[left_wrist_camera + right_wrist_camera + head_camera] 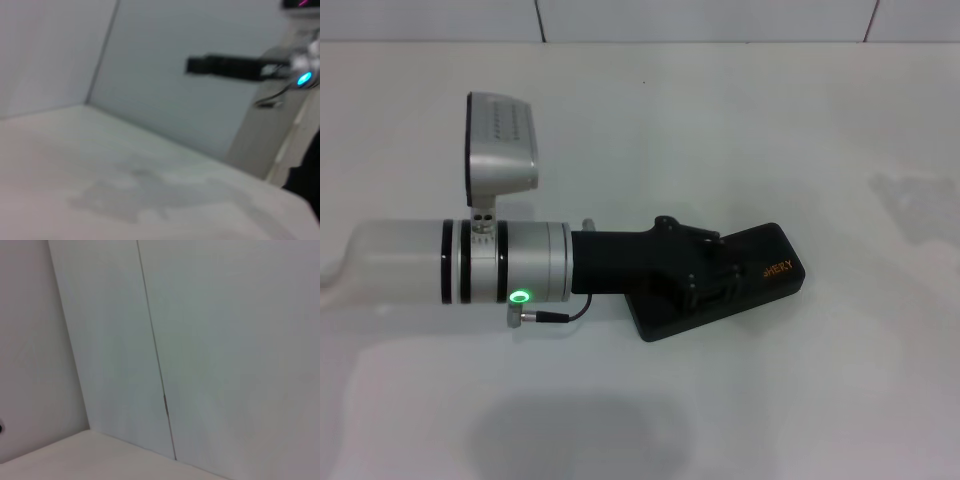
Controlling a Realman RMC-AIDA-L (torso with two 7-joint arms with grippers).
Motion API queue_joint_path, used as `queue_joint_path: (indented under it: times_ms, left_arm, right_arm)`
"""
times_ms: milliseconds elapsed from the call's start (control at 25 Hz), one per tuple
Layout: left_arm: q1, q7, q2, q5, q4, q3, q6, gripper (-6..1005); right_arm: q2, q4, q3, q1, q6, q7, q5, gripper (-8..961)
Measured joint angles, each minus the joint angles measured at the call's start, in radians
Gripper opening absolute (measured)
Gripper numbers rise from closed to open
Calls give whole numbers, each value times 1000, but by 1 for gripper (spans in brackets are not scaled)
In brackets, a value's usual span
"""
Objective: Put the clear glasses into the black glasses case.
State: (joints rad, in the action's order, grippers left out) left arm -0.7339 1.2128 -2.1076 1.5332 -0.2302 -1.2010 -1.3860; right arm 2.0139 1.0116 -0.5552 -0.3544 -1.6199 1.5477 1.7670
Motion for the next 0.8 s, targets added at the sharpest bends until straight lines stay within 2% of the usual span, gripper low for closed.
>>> queue_joint_path:
  times_ms: [240,440,560,680,760,800]
  left_arm:
    - [3,2,2,1,-32,-3,-67,254]
    - [20,8,13,-6,-43,29,-51,256]
    - [65,11,17,-8,-109,57,-71,261]
    - [126,18,21,-7,-203,59,-104,275]
    - [150,34,29,-6,-241,60,-148,285]
    - [159,43,37,-7,-254,63,-173,289]
  right_arm:
    - [-1,-2,-2,-1,-3,0,5,108]
    - [-1,-34,-19,-11,-48,-47,2,113]
    - [1,-58,-43,-21,-66,-67,-2,116]
    - [-1,-106,-117,-41,-76,-70,-3,119]
    - [-1,-127,-181,-50,-85,-83,0,121]
    - [0,-131,-206,-51,-88,-91,0,155]
